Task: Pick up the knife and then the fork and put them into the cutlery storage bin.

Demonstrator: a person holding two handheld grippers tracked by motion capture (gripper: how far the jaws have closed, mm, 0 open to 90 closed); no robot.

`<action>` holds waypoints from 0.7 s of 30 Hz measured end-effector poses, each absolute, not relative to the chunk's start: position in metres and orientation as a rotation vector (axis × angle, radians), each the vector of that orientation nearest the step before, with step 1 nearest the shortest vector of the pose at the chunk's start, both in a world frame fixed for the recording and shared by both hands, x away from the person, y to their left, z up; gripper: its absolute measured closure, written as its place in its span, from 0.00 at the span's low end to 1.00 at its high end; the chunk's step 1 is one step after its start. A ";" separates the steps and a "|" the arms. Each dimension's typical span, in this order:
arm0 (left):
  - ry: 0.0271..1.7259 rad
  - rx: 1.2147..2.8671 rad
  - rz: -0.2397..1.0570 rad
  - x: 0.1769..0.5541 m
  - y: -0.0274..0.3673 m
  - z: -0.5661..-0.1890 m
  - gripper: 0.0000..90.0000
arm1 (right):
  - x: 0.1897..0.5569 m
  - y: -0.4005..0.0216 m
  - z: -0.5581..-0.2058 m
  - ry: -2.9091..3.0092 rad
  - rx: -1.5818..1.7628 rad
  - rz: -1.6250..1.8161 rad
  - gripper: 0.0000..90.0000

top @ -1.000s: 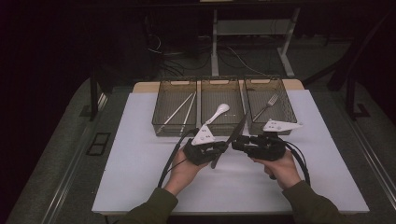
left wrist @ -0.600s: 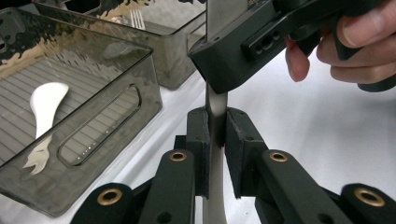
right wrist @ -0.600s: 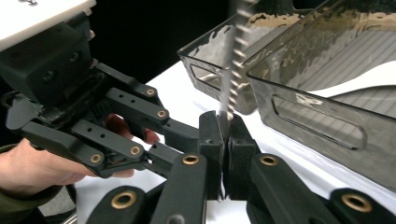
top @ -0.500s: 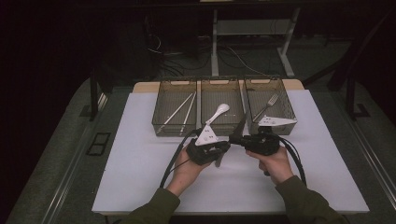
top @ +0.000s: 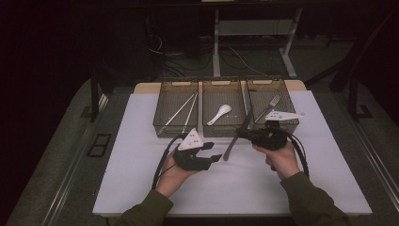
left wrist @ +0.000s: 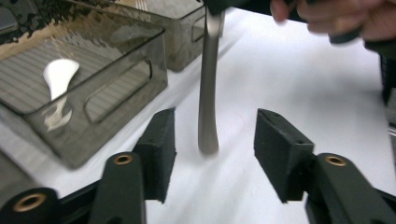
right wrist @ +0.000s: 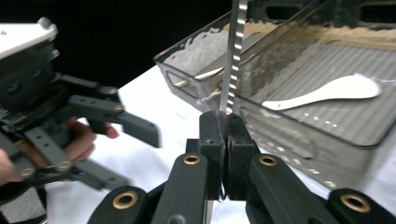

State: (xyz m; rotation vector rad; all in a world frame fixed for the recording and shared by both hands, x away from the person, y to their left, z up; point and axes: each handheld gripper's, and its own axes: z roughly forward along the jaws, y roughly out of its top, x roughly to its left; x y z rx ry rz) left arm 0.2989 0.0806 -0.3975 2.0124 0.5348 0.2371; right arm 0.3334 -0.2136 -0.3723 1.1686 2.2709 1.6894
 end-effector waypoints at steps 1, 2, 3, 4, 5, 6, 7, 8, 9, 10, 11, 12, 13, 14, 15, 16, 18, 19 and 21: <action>0.534 2.011 0.227 0.298 0.084 -0.398 0.48 | 0.334 -0.217 -0.371 2.264 1.169 1.685 0.97; 0.532 2.011 0.216 0.296 0.088 -0.399 0.47 | 0.335 -0.220 -0.369 2.257 1.171 1.678 0.97; 0.528 2.016 0.212 0.295 0.092 -0.400 0.45 | 0.336 -0.222 -0.367 2.248 1.178 1.669 0.97; 0.530 2.025 0.205 0.293 0.095 -0.400 0.44 | 0.337 -0.226 -0.365 2.239 1.181 1.661 0.97; 0.529 2.031 0.202 0.291 0.099 -0.402 0.42 | 0.338 -0.229 -0.362 2.226 1.183 1.657 0.97; 0.529 2.034 0.201 0.289 0.103 -0.403 0.41 | 0.339 -0.233 -0.360 2.216 1.183 1.654 0.97; 0.535 2.038 0.193 0.287 0.107 -0.404 0.40 | 0.340 -0.237 -0.358 2.206 1.185 1.649 0.97; 0.537 2.041 0.184 0.286 0.112 -0.406 0.39 | 0.341 -0.240 -0.356 2.194 1.190 1.642 0.97; 0.542 2.039 0.182 0.284 0.117 -0.407 0.38 | 0.343 -0.245 -0.353 2.183 1.193 1.635 0.97; 0.546 2.039 0.179 0.283 0.122 -0.408 0.37 | 0.344 -0.249 -0.350 2.169 1.201 1.631 0.97; 0.552 2.041 0.176 0.283 0.127 -0.409 0.35 | 0.346 -0.254 -0.347 2.154 1.206 1.624 0.97; 0.558 2.035 0.175 0.282 0.131 -0.410 0.33 | 0.348 -0.259 -0.343 2.140 1.205 1.613 0.97; 0.564 2.028 0.173 0.281 0.136 -0.411 0.32 | 0.350 -0.264 -0.339 2.129 1.207 1.601 0.97; 0.569 2.028 0.169 0.281 0.140 -0.411 0.31 | 0.352 -0.269 -0.335 2.120 1.219 1.586 0.97; 0.575 2.023 0.169 0.280 0.145 -0.412 0.30 | 0.354 -0.274 -0.332 2.107 1.219 1.570 0.97; 0.586 2.014 0.169 0.278 0.149 -0.412 0.29 | 0.356 -0.279 -0.328 2.093 1.226 1.558 0.97; 0.603 2.006 0.171 0.277 0.157 -0.413 0.28 | 0.360 -0.288 -0.320 2.065 1.240 1.528 0.97; 0.611 2.005 0.172 0.276 0.160 -0.414 0.28 | 0.362 -0.293 -0.317 2.052 1.240 1.507 0.97; 0.628 2.002 0.172 0.274 0.167 -0.415 0.26 | 0.367 -0.302 -0.310 2.027 1.246 1.466 0.97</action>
